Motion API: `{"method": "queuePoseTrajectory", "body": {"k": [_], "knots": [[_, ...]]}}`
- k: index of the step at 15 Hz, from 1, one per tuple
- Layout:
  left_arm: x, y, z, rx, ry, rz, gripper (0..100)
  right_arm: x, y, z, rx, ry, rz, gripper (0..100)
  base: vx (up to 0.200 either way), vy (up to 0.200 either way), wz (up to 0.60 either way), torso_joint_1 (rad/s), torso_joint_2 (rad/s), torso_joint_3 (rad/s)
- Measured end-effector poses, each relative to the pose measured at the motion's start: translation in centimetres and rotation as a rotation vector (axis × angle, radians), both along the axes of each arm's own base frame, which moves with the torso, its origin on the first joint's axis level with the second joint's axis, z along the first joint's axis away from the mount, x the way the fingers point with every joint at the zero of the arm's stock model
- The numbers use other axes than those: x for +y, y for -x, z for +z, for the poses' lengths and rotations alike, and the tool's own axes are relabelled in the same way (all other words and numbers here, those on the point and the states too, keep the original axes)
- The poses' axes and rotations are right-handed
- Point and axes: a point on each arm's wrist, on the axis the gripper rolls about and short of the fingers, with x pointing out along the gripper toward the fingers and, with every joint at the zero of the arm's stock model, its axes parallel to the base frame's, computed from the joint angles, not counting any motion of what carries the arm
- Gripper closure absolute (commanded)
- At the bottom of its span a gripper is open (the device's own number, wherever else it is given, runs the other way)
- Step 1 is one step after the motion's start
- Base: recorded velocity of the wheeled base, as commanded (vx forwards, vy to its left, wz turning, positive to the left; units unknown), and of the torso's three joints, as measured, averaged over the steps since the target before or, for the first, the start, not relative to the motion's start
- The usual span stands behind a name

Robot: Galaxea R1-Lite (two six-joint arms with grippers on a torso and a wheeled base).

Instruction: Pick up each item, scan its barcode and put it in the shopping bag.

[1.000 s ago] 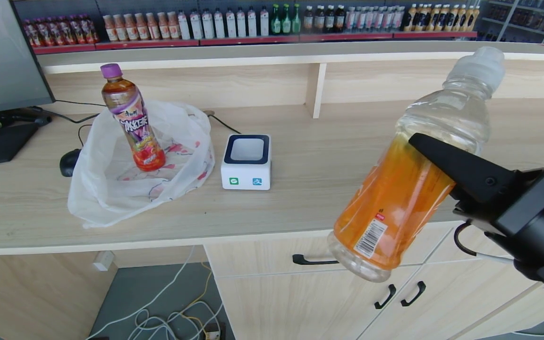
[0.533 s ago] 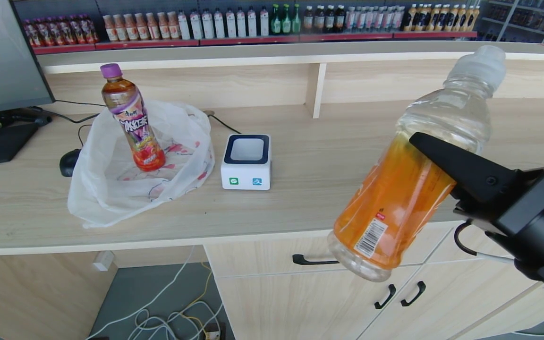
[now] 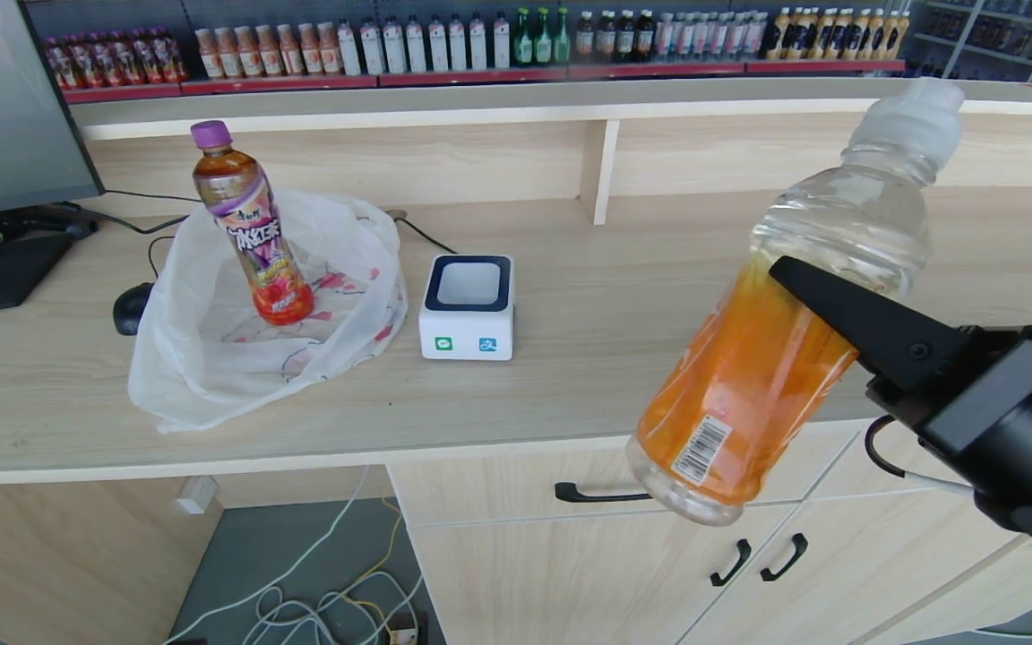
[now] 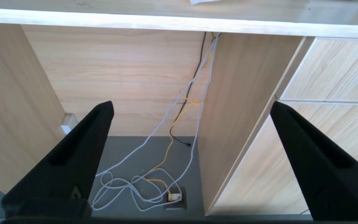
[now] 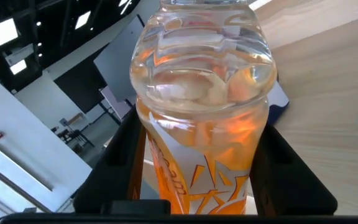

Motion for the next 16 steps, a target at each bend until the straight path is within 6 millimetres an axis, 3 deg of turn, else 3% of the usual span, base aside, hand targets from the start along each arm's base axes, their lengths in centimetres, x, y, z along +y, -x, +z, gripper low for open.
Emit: {"method": "queuePoseTrajectory", "body": {"k": [4,10,16], "knots": [[0.0,0.0,0.0,0.000,0.000,0.000,0,0.4,-1.6,0.6,-0.103,0.152,-0.231,100,0.000,0.000,0.00,0.000,0.00,0.000],[0.0,0.0,0.0,0.000,0.000,0.000,0,-0.3,-3.2,1.5,-0.263,0.349,-0.442,100,0.000,0.000,0.00,0.000,0.00,0.000],[0.0,0.0,0.0,0.000,0.000,0.000,0,-0.9,-3.8,3.0,-0.316,0.309,-0.545,100,0.000,0.000,0.00,0.000,0.00,0.000]]}}
